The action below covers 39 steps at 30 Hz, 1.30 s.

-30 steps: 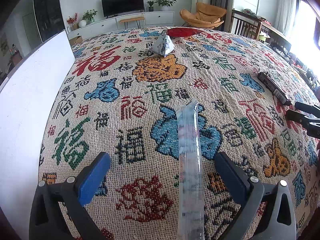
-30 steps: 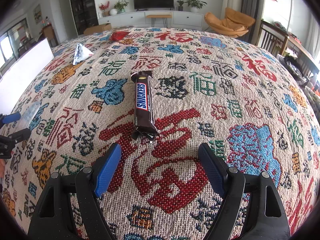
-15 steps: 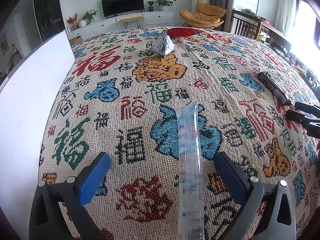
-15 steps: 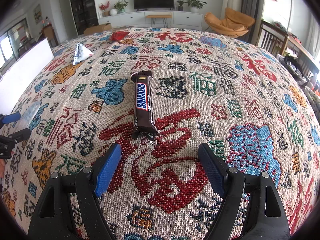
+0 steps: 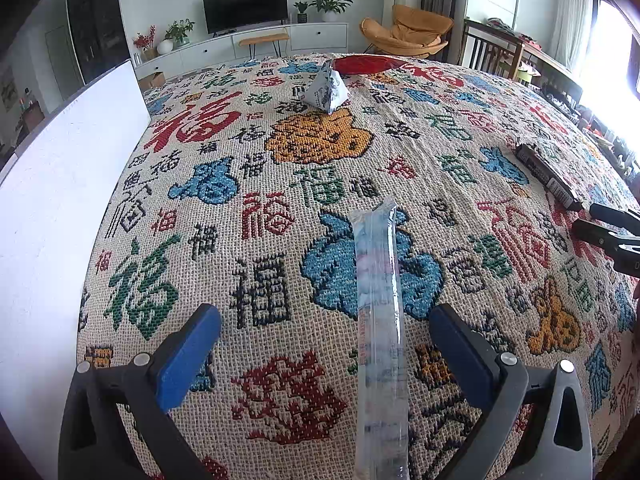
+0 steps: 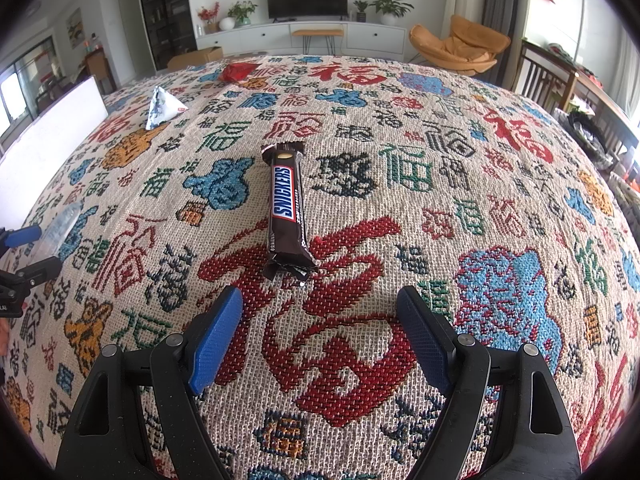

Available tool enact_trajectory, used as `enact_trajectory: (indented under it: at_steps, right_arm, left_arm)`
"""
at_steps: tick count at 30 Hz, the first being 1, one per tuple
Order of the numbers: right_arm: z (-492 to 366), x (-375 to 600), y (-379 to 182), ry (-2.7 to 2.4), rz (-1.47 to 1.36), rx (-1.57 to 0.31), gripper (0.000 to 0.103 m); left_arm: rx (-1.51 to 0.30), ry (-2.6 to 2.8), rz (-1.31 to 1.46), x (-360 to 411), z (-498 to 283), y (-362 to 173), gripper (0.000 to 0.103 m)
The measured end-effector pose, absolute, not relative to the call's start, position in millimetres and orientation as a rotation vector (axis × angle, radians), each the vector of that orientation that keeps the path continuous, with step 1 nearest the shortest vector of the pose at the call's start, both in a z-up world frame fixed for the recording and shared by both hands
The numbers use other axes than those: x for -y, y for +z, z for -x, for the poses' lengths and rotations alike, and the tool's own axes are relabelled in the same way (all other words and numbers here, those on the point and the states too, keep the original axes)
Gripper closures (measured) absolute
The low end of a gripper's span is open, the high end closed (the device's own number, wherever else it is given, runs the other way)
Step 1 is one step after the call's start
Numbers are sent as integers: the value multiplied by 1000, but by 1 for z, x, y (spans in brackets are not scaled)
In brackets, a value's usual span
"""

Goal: Organize snacks
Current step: 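Hold the clear plastic sleeve in the left tool above the blanket, then grasp the Snickers bar with the right tool while the left tool holds the sleeve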

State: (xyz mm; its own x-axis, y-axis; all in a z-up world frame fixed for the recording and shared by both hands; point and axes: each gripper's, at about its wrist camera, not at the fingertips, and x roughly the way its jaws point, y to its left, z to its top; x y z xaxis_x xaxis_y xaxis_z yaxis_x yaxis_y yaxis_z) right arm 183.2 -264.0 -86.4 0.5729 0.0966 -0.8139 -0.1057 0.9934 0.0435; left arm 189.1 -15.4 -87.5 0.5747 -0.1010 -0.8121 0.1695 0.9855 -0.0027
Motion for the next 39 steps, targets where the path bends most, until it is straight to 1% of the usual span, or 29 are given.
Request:
enact_trajectory:
  at_steps: [33,37,39]
  right_arm:
    - [-183,264,-86,117,13,-954,21]
    - [-182,274,-83,175,-47,-950,21]
    - [-192,282,-77,184,-88,-993,21]
  left_arm:
    - [-948,-165,-73,15,-189,-87,0]
    - [-1022,-220,-82,11,-194,-83,0]
    - [-1054,-237,-46,7,-195,-80,0]
